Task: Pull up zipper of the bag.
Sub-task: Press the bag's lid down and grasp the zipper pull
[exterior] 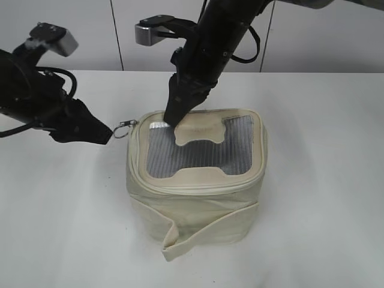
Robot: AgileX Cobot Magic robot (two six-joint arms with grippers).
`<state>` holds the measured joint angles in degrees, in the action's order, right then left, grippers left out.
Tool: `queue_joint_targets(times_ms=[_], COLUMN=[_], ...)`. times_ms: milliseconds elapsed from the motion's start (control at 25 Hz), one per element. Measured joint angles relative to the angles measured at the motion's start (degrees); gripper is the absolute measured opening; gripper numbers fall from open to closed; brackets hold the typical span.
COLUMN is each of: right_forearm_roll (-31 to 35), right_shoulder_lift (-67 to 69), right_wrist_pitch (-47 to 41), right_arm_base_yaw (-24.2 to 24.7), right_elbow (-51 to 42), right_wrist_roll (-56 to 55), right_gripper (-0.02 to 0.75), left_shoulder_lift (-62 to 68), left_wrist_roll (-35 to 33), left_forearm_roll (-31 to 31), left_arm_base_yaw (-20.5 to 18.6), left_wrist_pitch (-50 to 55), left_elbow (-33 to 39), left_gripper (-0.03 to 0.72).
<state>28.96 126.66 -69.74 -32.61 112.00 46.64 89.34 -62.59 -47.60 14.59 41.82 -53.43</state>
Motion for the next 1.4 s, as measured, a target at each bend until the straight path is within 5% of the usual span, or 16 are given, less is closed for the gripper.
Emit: queue_joint_targets(times_ms=[480,560,760,960,1400], right_forearm_roll=[-0.1,-0.1,-0.1,-0.1,-0.4], right_shoulder_lift=[0.1,0.1,0.1,0.1,0.1], right_wrist_pitch=[0.0,0.0,0.0,0.0,0.0], right_arm_base_yaw=[0.0,0.0,0.0,0.0,0.0], right_elbow=[0.1,0.1,0.1,0.1,0.1], right_wrist_roll=[0.0,0.0,-0.1,-0.1,-1.7], right_gripper=[0.045,0.045,0.045,0.045,0.045], left_shoulder_lift=[2.9,2.9,2.9,4.1,4.0], left_wrist_roll=[-0.4,-0.4,-0.4,-0.4,0.3], left_forearm_roll=[1.0,1.0,1.5,3.2,5.7], left_arm_base_yaw=[6.2,6.5,6.9,6.9,6.9], left_wrist_pitch=[-12.5,-12.9,-12.9,-11.8,-3.7], left_elbow=[-0.3,-0.3,-0.3,-0.3,-0.4], left_gripper=[0.385,0.352,0.113,0.008,-0.004])
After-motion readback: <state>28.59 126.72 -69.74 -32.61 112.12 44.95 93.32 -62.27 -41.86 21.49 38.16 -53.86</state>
